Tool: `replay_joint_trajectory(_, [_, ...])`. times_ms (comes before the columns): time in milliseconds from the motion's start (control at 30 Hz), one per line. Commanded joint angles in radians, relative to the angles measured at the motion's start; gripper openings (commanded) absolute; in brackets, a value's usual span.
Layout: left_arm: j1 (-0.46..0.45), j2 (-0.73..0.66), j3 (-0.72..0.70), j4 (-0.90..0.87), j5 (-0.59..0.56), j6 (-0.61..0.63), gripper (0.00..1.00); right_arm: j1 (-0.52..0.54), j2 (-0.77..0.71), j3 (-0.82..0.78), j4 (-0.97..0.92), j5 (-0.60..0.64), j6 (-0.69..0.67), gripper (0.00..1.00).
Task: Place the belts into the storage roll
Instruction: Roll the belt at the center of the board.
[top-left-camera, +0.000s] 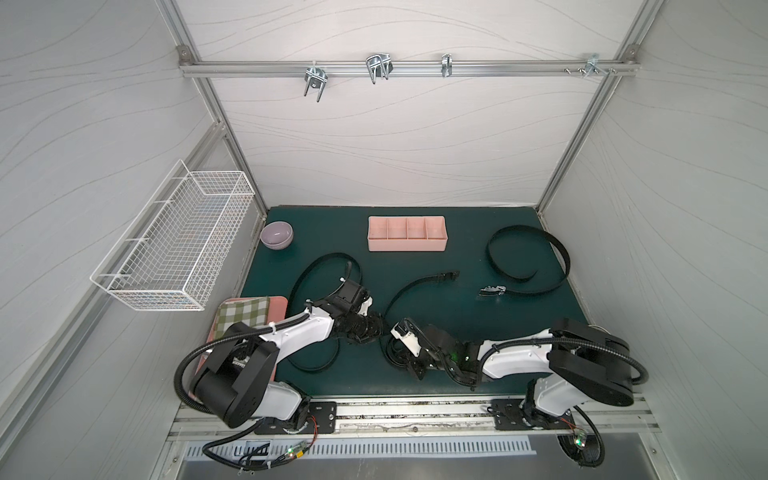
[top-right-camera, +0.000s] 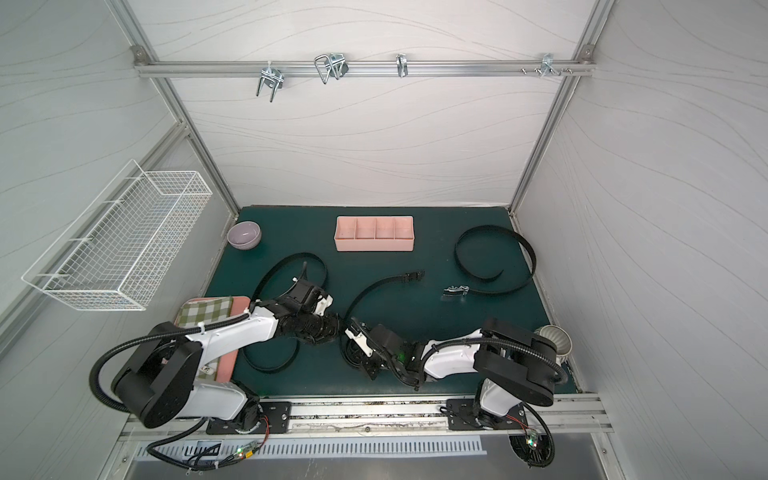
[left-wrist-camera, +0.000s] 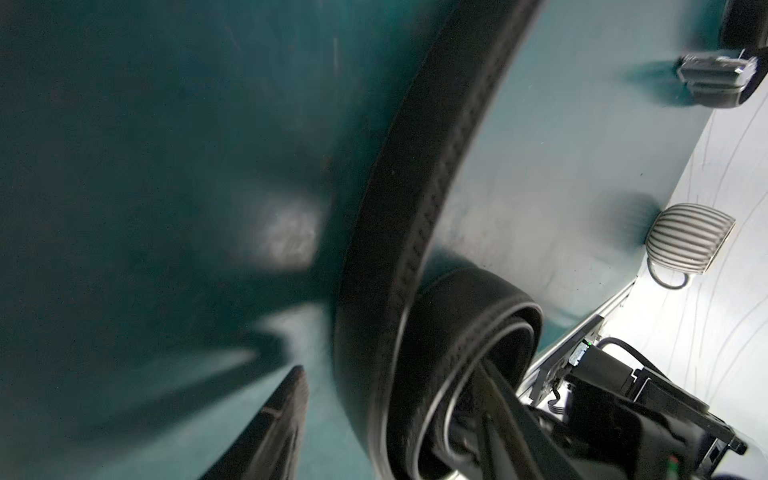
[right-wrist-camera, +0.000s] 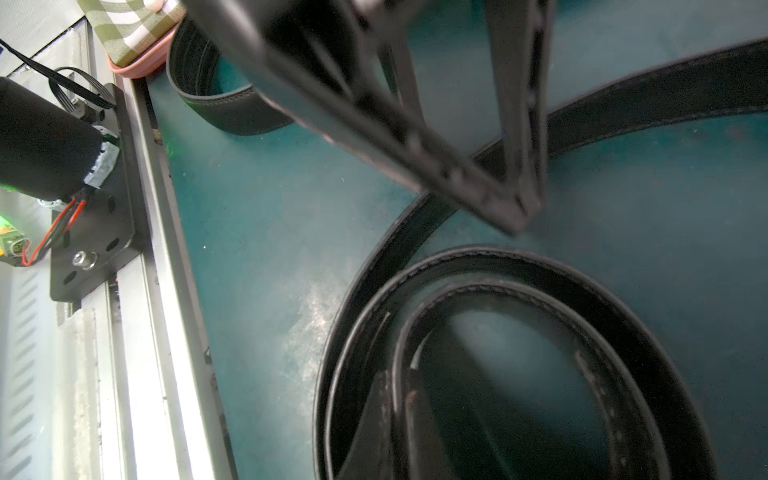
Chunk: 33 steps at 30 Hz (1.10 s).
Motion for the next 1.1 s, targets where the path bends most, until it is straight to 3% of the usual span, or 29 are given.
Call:
replay_joint_trajectory(0, [-0.013, 0.022, -0.011, 0.173, 0.065, -0.031, 0.57, -0.005, 0.007, -0.022, -0.072, -0.02, 0.012, 0.06])
replay_joint_trajectory(133, [-0.026, 0.03, -0.016, 0.208, 0.078, -0.018, 0.54, -0.006, 0.01, -0.019, -0.078, -0.021, 0.01, 0.06])
replay_joint_trajectory(433, [-0.046, 0.086, -0.024, 0.222, 0.136, 0.05, 0.32, -0.016, 0.018, -0.017, -0.072, -0.033, 0.016, 0.06])
replay_joint_trajectory(733, [-0.049, -0.009, -0.062, 0.188, 0.104, 0.087, 0.33, -0.024, 0.034, -0.018, -0.06, -0.044, 0.025, 0.06])
replay_joint_trajectory(1067, [-0.055, -0.093, -0.125, 0.16, 0.055, 0.103, 0.42, -0.029, 0.035, -0.022, -0.058, -0.05, 0.03, 0.06])
